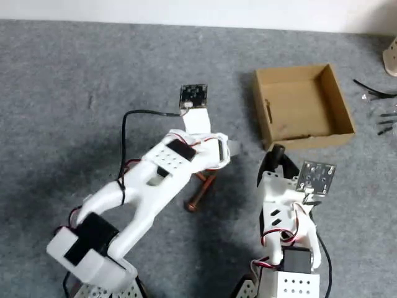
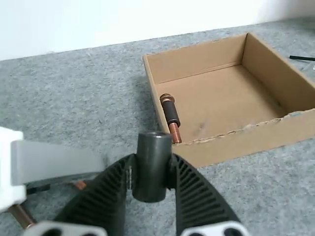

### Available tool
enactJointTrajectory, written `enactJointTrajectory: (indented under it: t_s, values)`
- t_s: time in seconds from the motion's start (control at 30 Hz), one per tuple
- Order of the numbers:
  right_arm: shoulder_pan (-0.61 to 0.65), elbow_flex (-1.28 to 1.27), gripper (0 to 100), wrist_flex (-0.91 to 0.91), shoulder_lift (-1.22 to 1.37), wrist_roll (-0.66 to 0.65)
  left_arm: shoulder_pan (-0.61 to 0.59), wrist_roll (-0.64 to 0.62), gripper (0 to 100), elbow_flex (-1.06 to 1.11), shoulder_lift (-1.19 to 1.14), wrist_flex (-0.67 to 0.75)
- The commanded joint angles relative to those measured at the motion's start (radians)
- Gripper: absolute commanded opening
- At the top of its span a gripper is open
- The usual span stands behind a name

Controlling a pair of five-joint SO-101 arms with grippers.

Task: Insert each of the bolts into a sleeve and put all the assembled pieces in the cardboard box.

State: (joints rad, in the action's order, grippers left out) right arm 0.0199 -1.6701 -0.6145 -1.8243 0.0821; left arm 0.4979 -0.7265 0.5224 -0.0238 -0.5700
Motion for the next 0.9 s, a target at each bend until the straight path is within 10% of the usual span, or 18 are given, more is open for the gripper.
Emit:
enactJointTrajectory:
  t_s: [0.0, 0.87]
  values:
    - [-0.008, -0.117, 0.4, 0.016, -0.013, -0.014, -0.025, -0.063, 29, -0.073, -0.004, -0.002]
    - [-0.007, -0.117, 0.5, 0.031, -0.013, -0.064, -0.108, -0.129, 23, -0.199, -0.265, -0.009]
